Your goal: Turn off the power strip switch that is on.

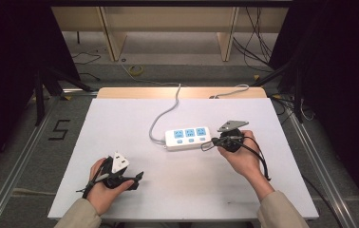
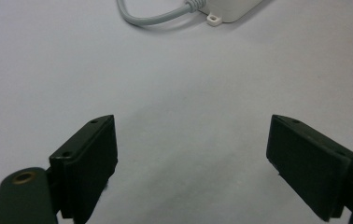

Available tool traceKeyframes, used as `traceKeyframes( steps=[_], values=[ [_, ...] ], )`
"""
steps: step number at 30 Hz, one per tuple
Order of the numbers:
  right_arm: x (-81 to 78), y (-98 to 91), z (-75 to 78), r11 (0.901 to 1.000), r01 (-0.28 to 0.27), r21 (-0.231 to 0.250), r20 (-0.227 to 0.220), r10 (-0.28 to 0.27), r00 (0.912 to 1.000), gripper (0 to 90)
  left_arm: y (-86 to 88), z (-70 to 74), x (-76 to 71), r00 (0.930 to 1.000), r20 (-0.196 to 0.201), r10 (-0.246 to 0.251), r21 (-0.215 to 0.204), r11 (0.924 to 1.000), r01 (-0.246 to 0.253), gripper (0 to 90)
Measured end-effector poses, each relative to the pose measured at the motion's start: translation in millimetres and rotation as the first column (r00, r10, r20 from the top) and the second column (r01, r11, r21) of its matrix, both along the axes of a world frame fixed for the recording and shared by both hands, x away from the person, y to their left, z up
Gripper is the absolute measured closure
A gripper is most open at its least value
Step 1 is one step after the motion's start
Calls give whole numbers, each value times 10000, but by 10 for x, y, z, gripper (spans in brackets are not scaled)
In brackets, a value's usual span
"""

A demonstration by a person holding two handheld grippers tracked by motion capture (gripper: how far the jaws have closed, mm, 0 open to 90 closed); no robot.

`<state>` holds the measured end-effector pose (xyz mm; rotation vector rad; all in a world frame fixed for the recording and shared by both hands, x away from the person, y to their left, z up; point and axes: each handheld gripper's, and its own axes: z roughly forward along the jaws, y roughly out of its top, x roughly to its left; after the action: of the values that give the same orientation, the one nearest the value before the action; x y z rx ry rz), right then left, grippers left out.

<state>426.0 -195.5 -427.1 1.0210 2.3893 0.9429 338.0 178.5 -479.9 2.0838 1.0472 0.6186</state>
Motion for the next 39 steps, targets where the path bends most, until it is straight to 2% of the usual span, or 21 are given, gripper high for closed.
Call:
traceKeyframes(
  steps=[25,39],
  values=[
    [162,119,16,10000,-62,-48,-165,61,9998,900,-3,-5,1,10000,-23,-89,52,9999,89,160],
    [264,222,-17,9998,-103,-189,-447,94,9990,900,-11,-7,3,9999,-13,-101,29,9999,101,160]
  ],
)
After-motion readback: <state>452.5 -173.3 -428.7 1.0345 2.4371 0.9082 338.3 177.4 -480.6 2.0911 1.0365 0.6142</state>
